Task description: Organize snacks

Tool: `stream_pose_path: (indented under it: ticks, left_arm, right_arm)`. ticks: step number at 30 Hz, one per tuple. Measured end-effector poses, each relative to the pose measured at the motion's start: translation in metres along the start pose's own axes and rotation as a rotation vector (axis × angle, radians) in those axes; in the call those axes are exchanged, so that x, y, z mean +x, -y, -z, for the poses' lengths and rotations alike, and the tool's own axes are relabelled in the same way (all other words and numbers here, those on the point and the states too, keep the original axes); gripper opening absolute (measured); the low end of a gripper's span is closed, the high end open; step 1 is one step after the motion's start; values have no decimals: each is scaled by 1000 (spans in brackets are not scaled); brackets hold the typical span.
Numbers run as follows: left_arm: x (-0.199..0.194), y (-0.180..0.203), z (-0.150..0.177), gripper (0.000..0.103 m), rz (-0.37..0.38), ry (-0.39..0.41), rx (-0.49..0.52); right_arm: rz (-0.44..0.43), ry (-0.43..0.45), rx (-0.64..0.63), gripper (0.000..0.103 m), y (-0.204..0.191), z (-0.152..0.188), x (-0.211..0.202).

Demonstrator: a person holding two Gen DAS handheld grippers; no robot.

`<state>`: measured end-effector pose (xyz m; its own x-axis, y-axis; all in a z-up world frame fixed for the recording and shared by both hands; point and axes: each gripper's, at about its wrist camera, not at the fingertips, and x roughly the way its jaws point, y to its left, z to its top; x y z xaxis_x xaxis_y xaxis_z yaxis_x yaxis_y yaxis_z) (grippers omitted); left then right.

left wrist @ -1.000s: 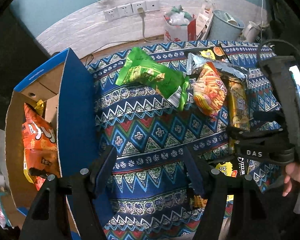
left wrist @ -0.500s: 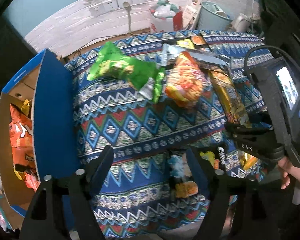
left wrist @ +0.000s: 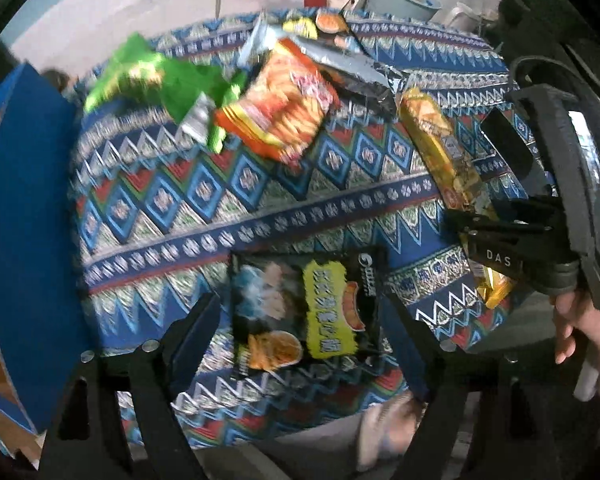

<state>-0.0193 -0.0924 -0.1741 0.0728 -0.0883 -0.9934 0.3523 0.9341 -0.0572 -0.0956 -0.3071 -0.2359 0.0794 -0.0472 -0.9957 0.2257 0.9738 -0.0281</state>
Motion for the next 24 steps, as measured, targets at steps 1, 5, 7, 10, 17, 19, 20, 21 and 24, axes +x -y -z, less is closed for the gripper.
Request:
stream_pose_path:
  ticks: [1,5,7,10,17,19,20,21,24]
  left_arm:
    - [4,-1,0,88,5,-12,-15]
    - [16,-1,3,88,5,-51,-47]
    - [24,-1,3,88,-3,-68,-58]
    - [32,0,3,88,16,-91,-76]
    - [35,11,9,92,39,-98,-70]
    - [41,20,9,92,29,-109,-57]
    - [45,25,8,92,23,-116,-51]
    - [50,27,9,92,12,-122,-43]
    - [61,34,11,93,-15,-130,-26]
  right_arm:
    - [-2,1,-2,36,1,-1,0]
    - [-11,6,-1,38,2,4,2]
    - [-15,5,3,41,0,-4,-3]
    - [-17,3,3,42,4,-3,-1]
    - [-6,-5,-4,44,-9,-10,-4]
    - [-4,-7,-8,45,-6,-9,-3]
    - [-4,-8,-9,45,-6,-9,-1]
    - [-7,-10,-9,46,-3,-9,0]
    - [-14,-9,-4,49,-3,-9,10]
